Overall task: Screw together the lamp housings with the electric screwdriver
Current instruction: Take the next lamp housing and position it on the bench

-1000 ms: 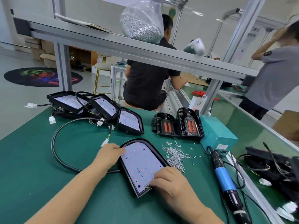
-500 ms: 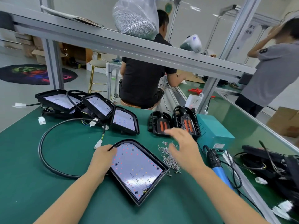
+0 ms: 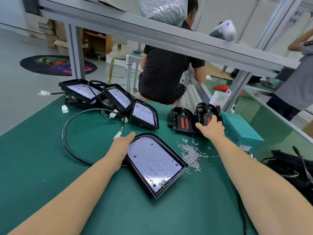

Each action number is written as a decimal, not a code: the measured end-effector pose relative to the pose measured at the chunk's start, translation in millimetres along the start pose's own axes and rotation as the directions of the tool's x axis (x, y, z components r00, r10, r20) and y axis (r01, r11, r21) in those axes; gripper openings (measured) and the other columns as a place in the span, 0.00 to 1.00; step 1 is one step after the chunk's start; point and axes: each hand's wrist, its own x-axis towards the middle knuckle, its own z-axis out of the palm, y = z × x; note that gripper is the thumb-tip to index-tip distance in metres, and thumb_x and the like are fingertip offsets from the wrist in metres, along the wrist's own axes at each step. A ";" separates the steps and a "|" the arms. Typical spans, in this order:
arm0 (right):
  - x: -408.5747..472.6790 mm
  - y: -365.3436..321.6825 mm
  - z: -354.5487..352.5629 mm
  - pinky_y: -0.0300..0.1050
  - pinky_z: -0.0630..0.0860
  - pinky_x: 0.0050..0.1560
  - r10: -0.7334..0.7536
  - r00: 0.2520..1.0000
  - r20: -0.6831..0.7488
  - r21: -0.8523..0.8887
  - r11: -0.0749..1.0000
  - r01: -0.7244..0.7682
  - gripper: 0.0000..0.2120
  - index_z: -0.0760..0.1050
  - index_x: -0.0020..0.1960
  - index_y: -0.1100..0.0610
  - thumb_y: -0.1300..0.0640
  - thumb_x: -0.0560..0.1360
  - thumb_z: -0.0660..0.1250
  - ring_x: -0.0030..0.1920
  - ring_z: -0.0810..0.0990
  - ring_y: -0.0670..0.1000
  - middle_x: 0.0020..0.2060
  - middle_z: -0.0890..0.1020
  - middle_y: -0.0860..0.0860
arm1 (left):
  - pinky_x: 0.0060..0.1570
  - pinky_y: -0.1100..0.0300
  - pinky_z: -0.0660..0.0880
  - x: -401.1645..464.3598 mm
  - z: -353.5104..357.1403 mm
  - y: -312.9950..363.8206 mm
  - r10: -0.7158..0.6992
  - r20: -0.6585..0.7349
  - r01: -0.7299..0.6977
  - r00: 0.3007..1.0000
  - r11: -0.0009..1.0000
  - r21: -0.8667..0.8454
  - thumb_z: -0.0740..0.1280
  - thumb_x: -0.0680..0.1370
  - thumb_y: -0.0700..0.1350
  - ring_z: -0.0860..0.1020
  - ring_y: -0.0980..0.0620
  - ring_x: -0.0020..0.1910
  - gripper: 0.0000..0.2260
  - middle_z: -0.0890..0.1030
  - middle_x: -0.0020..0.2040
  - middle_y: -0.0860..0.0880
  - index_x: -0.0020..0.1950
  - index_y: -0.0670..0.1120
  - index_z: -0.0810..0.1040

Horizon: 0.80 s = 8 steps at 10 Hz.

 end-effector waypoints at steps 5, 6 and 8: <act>-1.2 5.6 11.6 0.58 0.57 0.72 -0.079 0.997 -0.025 -0.296 0.953 0.068 0.52 0.49 0.79 0.59 0.26 0.70 0.61 0.74 0.61 0.63 0.75 0.60 0.63 | 0.37 0.59 0.68 -8.5 0.1 3.3 0.067 0.029 -0.069 0.997 0.995 0.071 0.60 0.81 0.48 0.70 0.51 0.38 0.12 0.71 0.38 0.49 0.37 0.52 0.67; 1.2 9.0 12.0 0.57 0.62 0.69 -0.107 0.992 -0.068 -0.312 0.947 0.081 0.47 0.53 0.77 0.59 0.33 0.71 0.67 0.71 0.64 0.64 0.73 0.63 0.63 | 0.44 0.56 0.73 -11.2 -3.3 1.8 0.109 0.042 -0.111 0.993 0.991 0.072 0.59 0.82 0.49 0.74 0.49 0.45 0.11 0.75 0.42 0.46 0.41 0.48 0.72; -20.7 8.2 3.1 0.57 0.63 0.66 -0.170 0.953 -0.251 -0.169 0.977 0.130 0.37 0.63 0.74 0.53 0.35 0.72 0.67 0.66 0.68 0.65 0.67 0.70 0.64 | 0.32 0.60 0.55 -7.1 3.4 5.3 0.039 0.011 -0.040 0.999 0.993 0.115 0.56 0.81 0.43 0.60 0.50 0.35 0.12 0.62 0.35 0.50 0.37 0.47 0.62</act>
